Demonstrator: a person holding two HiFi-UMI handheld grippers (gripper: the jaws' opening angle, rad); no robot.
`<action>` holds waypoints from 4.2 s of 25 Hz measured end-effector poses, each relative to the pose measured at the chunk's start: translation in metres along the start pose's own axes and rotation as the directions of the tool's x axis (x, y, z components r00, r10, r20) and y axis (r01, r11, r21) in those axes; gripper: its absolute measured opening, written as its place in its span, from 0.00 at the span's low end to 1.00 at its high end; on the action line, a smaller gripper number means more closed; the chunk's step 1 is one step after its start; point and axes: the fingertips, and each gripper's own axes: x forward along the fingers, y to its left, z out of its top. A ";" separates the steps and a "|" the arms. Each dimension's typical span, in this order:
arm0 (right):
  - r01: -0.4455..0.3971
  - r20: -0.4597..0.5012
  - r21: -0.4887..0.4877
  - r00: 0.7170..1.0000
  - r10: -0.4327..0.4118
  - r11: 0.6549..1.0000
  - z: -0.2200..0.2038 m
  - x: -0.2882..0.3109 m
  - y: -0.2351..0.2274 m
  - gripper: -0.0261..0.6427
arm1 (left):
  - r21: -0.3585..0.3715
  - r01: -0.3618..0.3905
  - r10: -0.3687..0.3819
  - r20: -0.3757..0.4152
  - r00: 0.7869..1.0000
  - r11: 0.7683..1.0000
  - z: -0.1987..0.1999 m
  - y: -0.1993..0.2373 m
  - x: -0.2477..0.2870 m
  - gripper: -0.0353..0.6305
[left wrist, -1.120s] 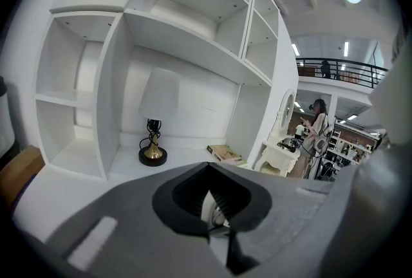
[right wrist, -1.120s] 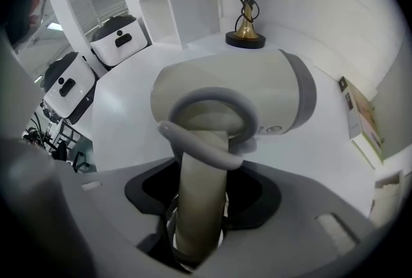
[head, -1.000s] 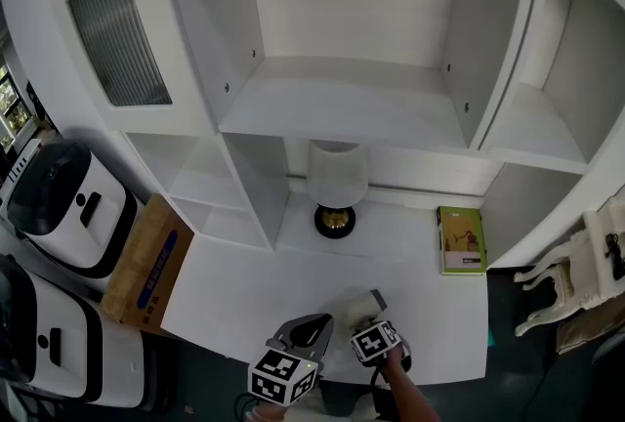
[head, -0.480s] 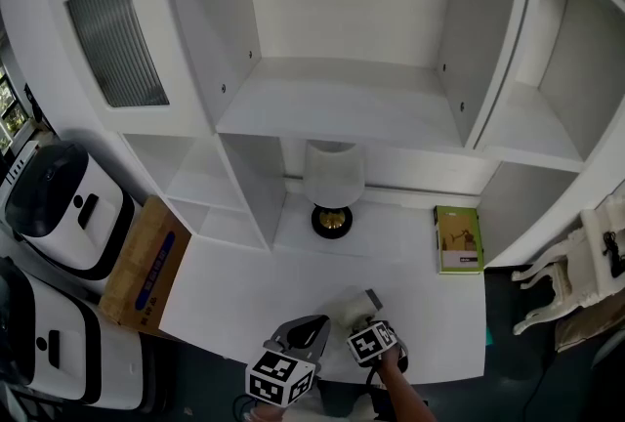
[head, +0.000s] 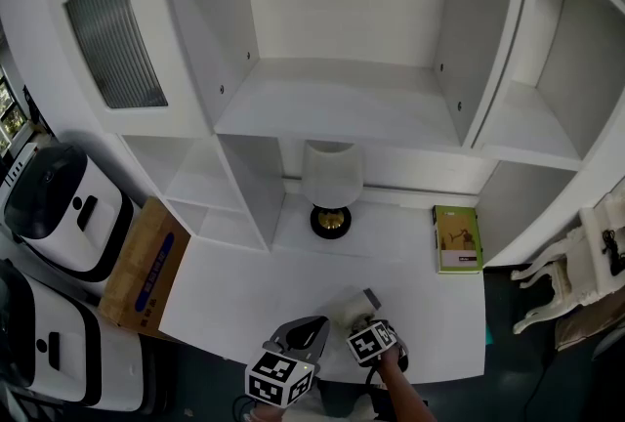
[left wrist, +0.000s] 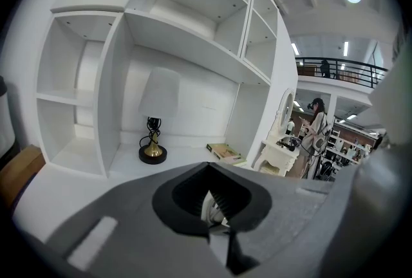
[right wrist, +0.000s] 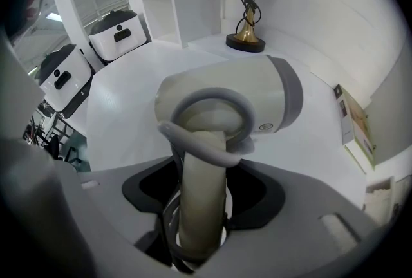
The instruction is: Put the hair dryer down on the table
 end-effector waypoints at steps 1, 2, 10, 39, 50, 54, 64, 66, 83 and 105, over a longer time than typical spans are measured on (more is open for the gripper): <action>0.001 0.001 0.000 1.000 -0.001 1.000 0.000 0.000 0.000 0.44 | 0.000 0.001 -0.001 -0.001 1.000 1.000 0.000 0.000 0.000 0.05; 0.001 0.003 -0.001 1.000 -0.001 1.000 0.000 0.000 0.000 0.44 | 0.001 0.002 -0.002 -0.001 1.000 1.000 0.000 0.000 0.000 0.05; -0.011 0.012 -0.004 1.000 0.011 1.000 0.000 0.000 0.000 0.45 | 0.002 0.009 -0.009 -0.002 1.000 1.000 0.000 -0.001 0.002 0.05; -0.060 0.085 -0.036 0.994 0.062 0.998 0.004 -0.012 -0.001 0.56 | -0.012 0.010 -0.010 -0.007 1.000 1.000 -0.004 -0.004 0.002 0.05; -0.064 0.098 -0.049 0.993 0.069 0.997 0.004 -0.016 -0.003 0.57 | -0.010 0.013 -0.013 -0.009 1.000 1.000 -0.005 -0.007 0.002 0.05; -0.077 0.119 -0.046 0.990 0.082 0.996 0.005 -0.019 -0.003 0.58 | -0.008 0.009 -0.009 -0.008 1.000 1.000 -0.004 -0.006 0.002 0.05; -0.113 0.142 -0.024 0.983 0.116 0.993 -0.004 -0.020 -0.011 0.58 | -0.007 0.016 -0.016 -0.021 1.000 1.000 -0.008 -0.011 0.008 0.05; -0.118 0.153 -0.011 0.981 0.118 0.993 -0.003 -0.025 -0.012 0.58 | -0.007 0.017 -0.017 -0.022 1.000 1.000 -0.008 -0.011 0.010 0.05; -0.331 0.250 -0.023 0.912 0.326 0.944 -0.007 -0.045 0.000 0.56 | -0.006 0.031 -0.031 -0.029 0.999 1.000 -0.010 -0.021 0.018 0.05; -0.392 0.335 -0.071 0.857 0.392 0.917 -0.024 -0.091 -0.004 0.42 | 0.020 0.078 -0.077 -0.053 0.996 0.997 -0.014 -0.050 0.033 0.05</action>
